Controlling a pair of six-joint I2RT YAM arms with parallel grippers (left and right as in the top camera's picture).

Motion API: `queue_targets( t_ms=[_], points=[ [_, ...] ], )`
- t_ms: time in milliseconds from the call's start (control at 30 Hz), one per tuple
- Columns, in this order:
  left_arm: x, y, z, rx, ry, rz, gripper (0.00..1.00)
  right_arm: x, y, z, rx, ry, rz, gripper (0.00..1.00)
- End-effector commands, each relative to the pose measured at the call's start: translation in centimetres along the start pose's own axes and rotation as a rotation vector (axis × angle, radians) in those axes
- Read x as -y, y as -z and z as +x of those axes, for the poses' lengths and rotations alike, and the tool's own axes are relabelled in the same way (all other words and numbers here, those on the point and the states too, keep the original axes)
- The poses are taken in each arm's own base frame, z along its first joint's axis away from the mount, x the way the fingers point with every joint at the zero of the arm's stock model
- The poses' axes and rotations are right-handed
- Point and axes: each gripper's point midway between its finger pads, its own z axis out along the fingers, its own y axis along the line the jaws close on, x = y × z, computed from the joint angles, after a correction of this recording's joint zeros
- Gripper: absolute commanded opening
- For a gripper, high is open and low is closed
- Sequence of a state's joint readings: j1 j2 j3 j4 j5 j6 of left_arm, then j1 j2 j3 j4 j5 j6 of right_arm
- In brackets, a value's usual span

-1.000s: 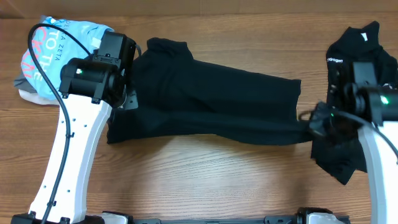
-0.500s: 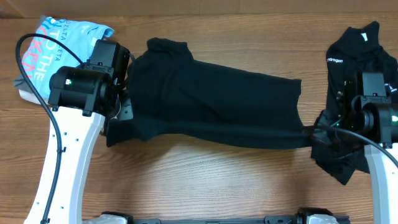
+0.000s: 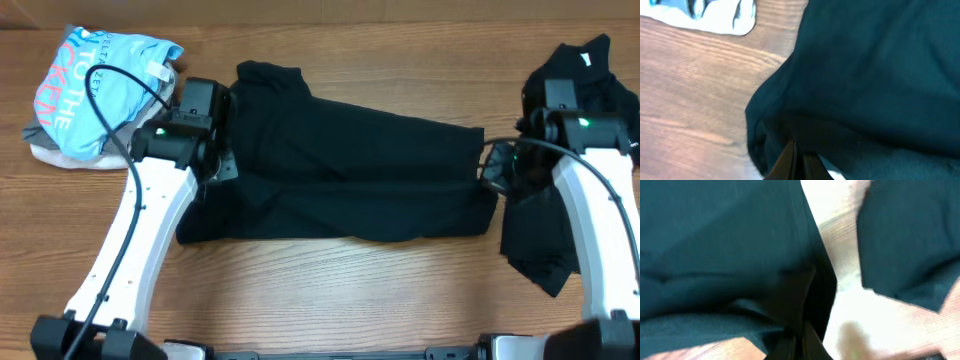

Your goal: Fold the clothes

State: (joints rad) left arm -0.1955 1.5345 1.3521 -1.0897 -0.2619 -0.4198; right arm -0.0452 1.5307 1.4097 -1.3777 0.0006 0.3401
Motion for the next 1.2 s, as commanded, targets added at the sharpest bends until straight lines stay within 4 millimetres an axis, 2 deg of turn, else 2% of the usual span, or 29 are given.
queue_targets(
  t_ms=[0,133,200,367,400,433,500,533,567,700,767,900,967,1000,1100,1133,1167],
  points=[
    [0.9,-1.9,-1.3,0.022,0.026,0.005,0.04,-0.4,-2.0,-1.5,-0.002,0.017,0.007,0.04],
    [2.3,-4.4,-3.0,0.052,0.035,0.019,0.04,-1.0,-5.5,-3.1,-0.016,0.039,0.014,0.04],
    [2.8,-6.0,-3.0,0.033,0.029,0.013,0.04,-1.1,-7.1,-3.3,-0.039,0.038,0.023,0.04],
    [3.3,-8.6,-2.3,-0.015,0.015,-0.008,0.04,-1.1,-9.3,-3.6,-0.060,0.037,0.032,0.04],
    [3.5,-9.1,-2.2,-0.022,0.014,-0.011,0.09,-1.2,-9.4,-3.7,-0.055,0.038,0.029,0.04],
    [3.5,-9.5,-2.2,-0.028,0.012,-0.014,0.21,-1.2,-9.4,-3.8,-0.048,0.037,0.027,0.04],
    [3.8,-10.3,-2.2,-0.032,0.010,-0.016,0.55,-1.3,-9.4,-4.0,-0.042,0.037,0.024,0.27],
    [3.8,-10.4,-2.2,-0.033,0.009,-0.016,0.61,-1.3,-9.4,-4.0,-0.043,0.037,0.024,0.33],
    [3.9,-10.5,-2.4,-0.024,-0.003,-0.012,0.65,-1.3,-9.4,-3.9,-0.046,0.037,0.024,0.40],
    [4.2,-10.2,-2.7,-0.019,-0.027,0.001,0.70,-2.0,-9.0,-3.2,-0.083,0.035,-0.020,0.44],
    [4.6,-9.4,-3.1,-0.026,-0.066,0.026,0.74,-2.4,-8.0,-3.3,-0.087,0.034,-0.036,0.44],
    [5.9,-5.4,-5.3,-0.027,-0.134,0.112,0.85,-3.0,-4.8,-4.2,-0.063,0.036,-0.054,0.45],
    [7.4,-1.9,-7.2,0.005,-0.192,0.216,0.93,-3.3,-2.3,-4.8,-0.035,0.038,-0.065,0.53],
    [8.2,0.3,-8.4,0.036,-0.209,0.271,1.00,-3.6,-0.8,-5.3,-0.016,0.046,-0.074,0.60],
    [9.7,5.9,-12.0,0.171,-0.226,0.388,1.00,-4.4,2.9,-6.6,0.052,0.090,-0.109,0.89],
    [9.9,7.3,-13.6,0.230,-0.221,0.403,1.00,-4.7,4.0,-7.2,0.084,0.100,-0.122,0.92],
    [10.2,7.9,-14.7,0.269,-0.225,0.412,1.00,-4.9,4.7,-7.7,0.109,0.112,-0.130,0.93]
  ],
)
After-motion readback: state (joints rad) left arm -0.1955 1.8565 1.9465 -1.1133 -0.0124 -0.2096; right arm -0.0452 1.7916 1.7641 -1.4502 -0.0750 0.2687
